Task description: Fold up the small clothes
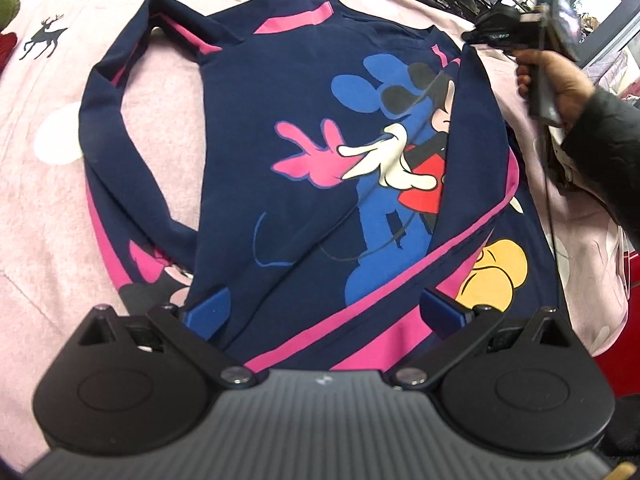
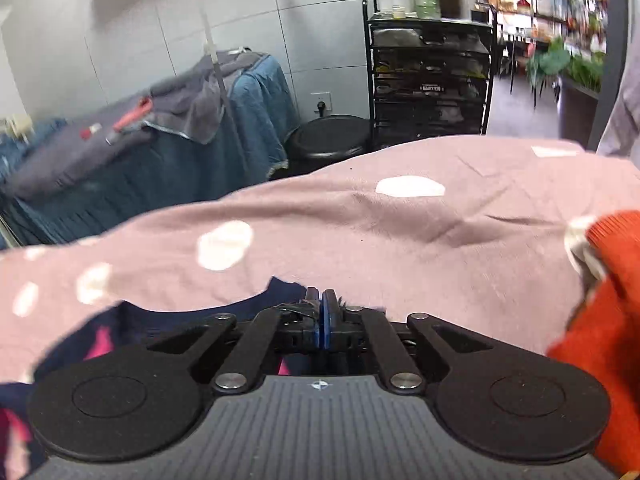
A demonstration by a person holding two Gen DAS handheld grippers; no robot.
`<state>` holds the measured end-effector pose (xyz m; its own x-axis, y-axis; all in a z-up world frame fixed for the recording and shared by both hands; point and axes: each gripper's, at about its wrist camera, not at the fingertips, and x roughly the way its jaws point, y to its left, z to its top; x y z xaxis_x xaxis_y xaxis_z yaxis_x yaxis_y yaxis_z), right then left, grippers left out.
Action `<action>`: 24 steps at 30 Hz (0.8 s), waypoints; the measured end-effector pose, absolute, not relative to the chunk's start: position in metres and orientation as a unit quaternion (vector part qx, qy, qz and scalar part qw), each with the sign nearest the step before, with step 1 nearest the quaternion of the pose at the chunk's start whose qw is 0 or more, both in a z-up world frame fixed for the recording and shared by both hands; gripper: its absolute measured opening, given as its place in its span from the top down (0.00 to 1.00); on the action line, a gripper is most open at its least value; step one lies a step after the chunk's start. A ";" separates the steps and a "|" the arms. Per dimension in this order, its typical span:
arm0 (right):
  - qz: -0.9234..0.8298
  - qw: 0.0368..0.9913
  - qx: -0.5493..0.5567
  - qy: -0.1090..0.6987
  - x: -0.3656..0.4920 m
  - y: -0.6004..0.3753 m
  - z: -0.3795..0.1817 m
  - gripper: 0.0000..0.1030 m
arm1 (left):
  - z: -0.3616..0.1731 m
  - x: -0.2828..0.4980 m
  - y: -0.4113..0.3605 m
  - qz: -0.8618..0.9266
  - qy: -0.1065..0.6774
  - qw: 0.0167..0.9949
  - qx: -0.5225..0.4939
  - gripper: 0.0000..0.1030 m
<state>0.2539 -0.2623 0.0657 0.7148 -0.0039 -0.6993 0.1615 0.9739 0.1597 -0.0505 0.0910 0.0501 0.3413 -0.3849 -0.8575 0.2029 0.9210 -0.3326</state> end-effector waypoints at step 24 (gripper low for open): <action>0.083 0.916 -0.187 0.345 0.074 -0.257 0.043 0.46 | 0.053 -0.085 0.016 -0.320 0.471 0.811 0.137 0.00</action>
<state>0.0744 -0.2565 0.0430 0.7488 0.0221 -0.6624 -0.2802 0.9163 -0.2862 -0.0853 0.0159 0.0532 0.3524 -0.3901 -0.8507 0.6475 0.7580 -0.0793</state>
